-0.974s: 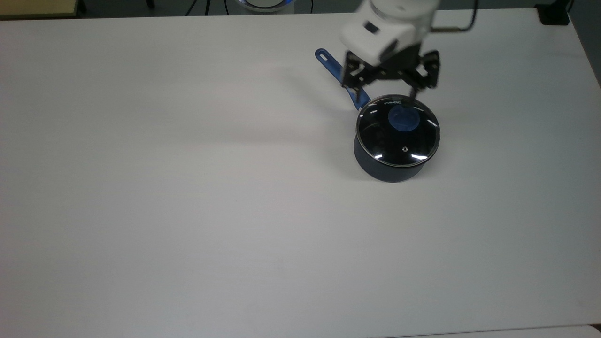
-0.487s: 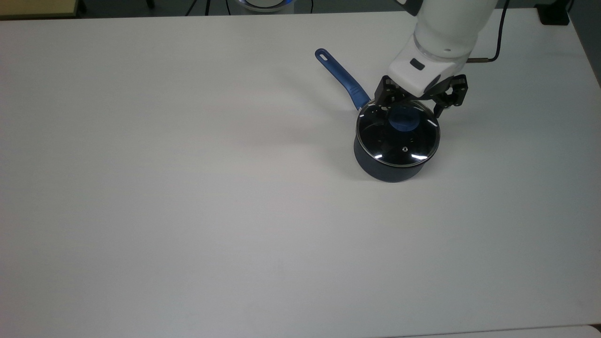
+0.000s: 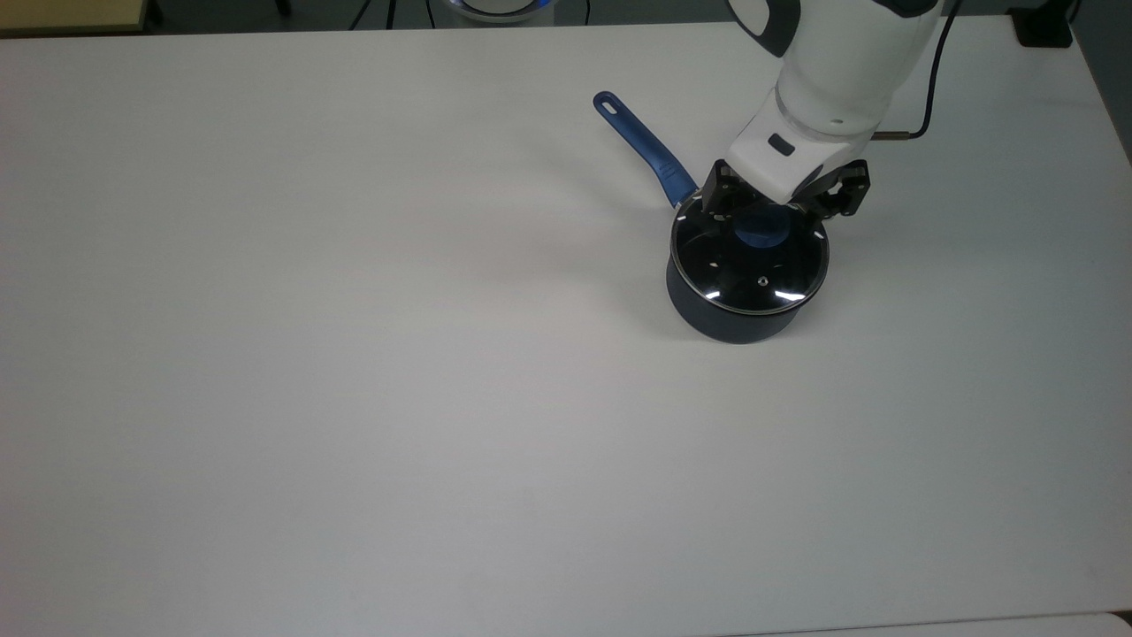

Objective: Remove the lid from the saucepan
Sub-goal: 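Lower the gripper and grasp the blue knob of the glass lid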

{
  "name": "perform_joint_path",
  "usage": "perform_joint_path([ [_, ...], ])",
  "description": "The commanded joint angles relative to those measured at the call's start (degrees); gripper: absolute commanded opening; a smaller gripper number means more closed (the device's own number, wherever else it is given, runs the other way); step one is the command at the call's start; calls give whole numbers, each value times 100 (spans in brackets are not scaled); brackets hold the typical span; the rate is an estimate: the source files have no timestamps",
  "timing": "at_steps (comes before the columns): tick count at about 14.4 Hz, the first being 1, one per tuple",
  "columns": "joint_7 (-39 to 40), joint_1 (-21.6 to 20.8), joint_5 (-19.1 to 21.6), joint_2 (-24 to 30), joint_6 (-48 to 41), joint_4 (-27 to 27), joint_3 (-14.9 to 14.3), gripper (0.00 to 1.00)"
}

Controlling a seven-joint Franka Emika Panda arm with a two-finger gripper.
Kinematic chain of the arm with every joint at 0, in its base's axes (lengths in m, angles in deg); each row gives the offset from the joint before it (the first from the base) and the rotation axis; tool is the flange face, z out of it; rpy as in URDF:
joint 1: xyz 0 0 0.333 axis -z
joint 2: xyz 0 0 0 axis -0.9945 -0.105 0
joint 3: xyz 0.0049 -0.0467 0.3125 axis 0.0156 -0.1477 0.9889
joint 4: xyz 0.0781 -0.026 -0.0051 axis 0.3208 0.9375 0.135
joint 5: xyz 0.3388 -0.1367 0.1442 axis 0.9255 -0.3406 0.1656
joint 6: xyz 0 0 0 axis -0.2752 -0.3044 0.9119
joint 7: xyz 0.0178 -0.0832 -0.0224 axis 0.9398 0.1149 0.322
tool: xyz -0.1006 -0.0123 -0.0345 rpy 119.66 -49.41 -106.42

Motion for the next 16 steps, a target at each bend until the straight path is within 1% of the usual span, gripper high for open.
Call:
perform_joint_path([
  [1,2,-70,-112,-49,29,-49,-107,90],
  [2,2,-62,-112,-49,29,-49,-107,87],
  [5,11,-61,-112,-49,12,-49,-107,73],
  [8,-7,-79,-103,-32,-23,-58,-116,64],
  [13,-7,-79,-86,3,-59,-76,-125,62],
  [16,2,-62,-77,56,-287,-102,-125,60],
])
